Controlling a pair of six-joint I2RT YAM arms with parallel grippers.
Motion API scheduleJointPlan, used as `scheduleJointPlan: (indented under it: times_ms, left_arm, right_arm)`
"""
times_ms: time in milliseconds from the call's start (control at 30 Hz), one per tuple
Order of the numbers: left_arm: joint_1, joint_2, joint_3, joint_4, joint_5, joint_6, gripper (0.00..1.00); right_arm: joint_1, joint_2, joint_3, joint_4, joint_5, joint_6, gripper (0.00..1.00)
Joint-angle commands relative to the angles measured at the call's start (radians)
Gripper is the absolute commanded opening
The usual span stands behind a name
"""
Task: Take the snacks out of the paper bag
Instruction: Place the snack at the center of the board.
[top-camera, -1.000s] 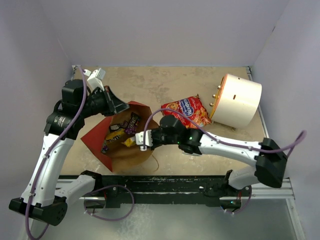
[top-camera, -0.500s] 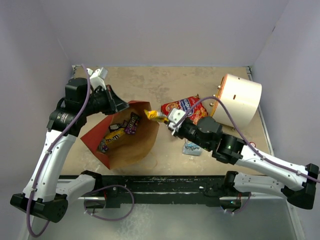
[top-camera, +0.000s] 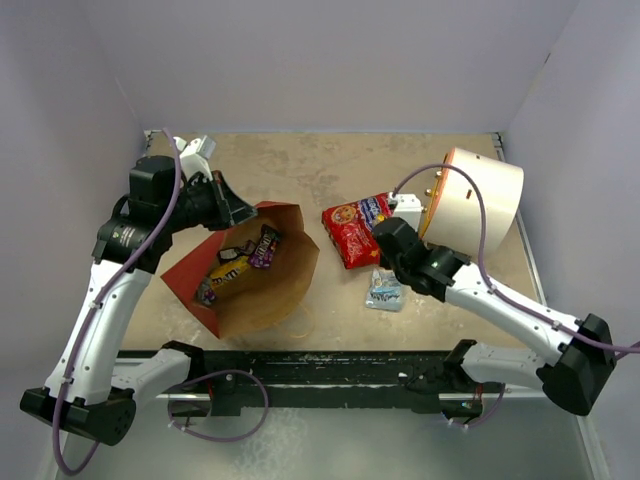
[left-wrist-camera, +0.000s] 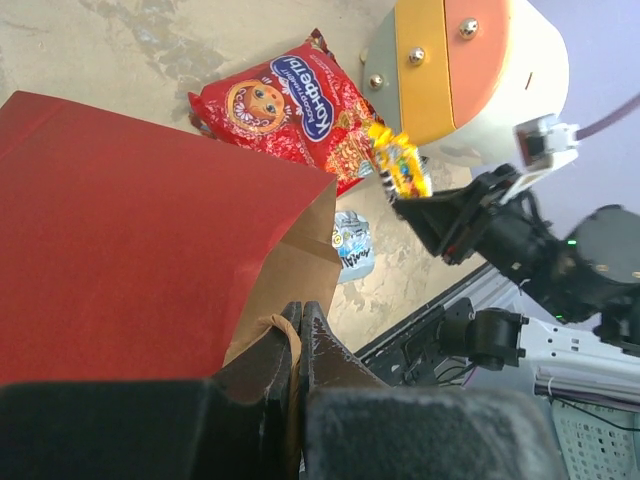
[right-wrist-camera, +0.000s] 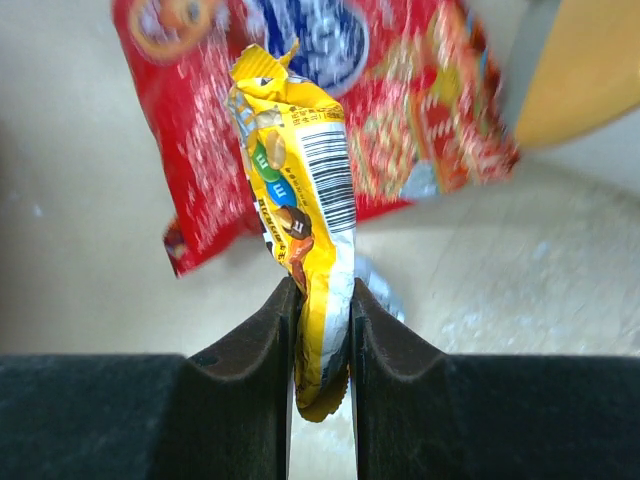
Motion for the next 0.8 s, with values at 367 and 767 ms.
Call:
scheduleJointPlan:
  times_ms: [367,767]
  left_arm:
    - [-0.002,0.027,0.017,-0.002,0.066,0.013,0.0]
    - [-0.002,0.038,0.064,-0.064,0.098,0.029,0.0]
  right_arm:
    - [-0.011,0.082,-0.263,0.284,-0.505,0.199,0.0]
    - [-0.01,0.157,-0.32,0.216,-0.365,0.449,0.0]
